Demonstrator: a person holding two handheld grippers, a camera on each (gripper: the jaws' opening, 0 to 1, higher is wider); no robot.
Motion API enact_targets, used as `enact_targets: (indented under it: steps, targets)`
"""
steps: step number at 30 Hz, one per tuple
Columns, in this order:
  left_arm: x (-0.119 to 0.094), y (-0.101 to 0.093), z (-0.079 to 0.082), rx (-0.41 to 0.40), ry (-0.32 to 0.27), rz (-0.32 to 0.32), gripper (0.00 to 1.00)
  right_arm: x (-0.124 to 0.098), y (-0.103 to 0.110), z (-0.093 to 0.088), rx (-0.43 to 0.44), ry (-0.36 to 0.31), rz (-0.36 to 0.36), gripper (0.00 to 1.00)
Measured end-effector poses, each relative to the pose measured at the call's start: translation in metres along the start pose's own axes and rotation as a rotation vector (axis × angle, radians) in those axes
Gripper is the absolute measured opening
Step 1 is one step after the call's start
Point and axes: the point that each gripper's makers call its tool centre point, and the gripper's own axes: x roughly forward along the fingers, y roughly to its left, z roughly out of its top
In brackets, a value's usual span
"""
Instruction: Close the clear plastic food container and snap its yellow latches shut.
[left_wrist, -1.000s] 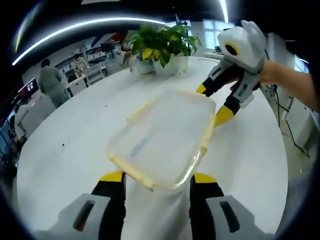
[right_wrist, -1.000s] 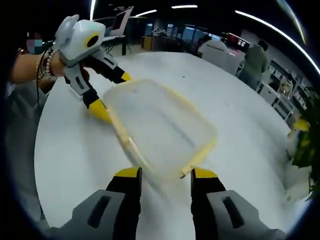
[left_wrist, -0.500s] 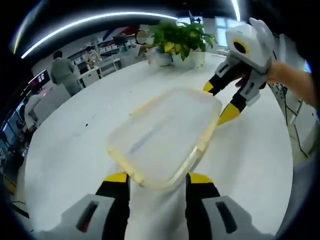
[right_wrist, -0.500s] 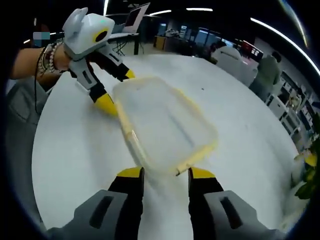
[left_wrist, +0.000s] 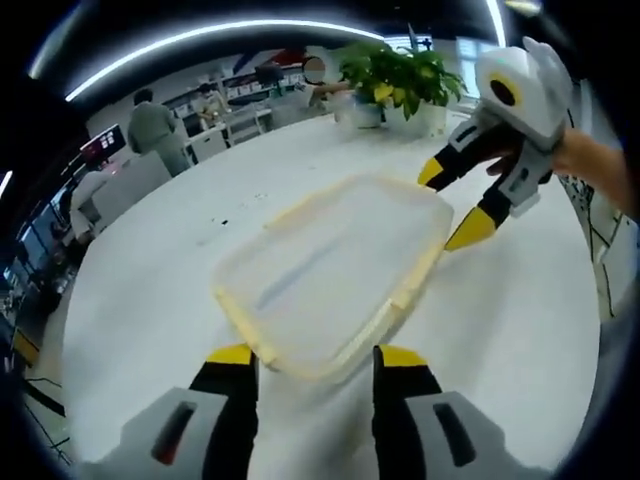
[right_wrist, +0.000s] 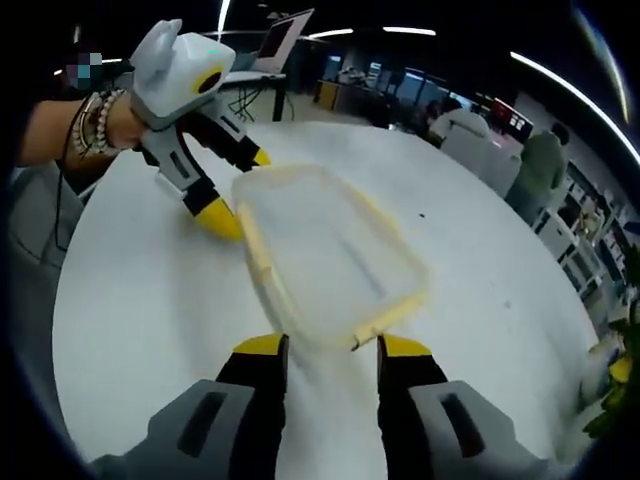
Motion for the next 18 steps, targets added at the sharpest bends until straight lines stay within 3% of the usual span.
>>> enact_targets:
  steps: [8, 18]
  targets:
    - [0.0029, 0.0057, 0.0001, 0.013, 0.001, 0.003, 0.41, 0.0032, 0.0000, 0.0027, 0.023, -0.011, 0.004, 0.34]
    - [0.0005, 0.0049, 0.0023, -0.031, -0.023, -0.018, 0.40, 0.0032, 0.0016, 0.0010, 0.035, -0.003, 0.001, 0.33]
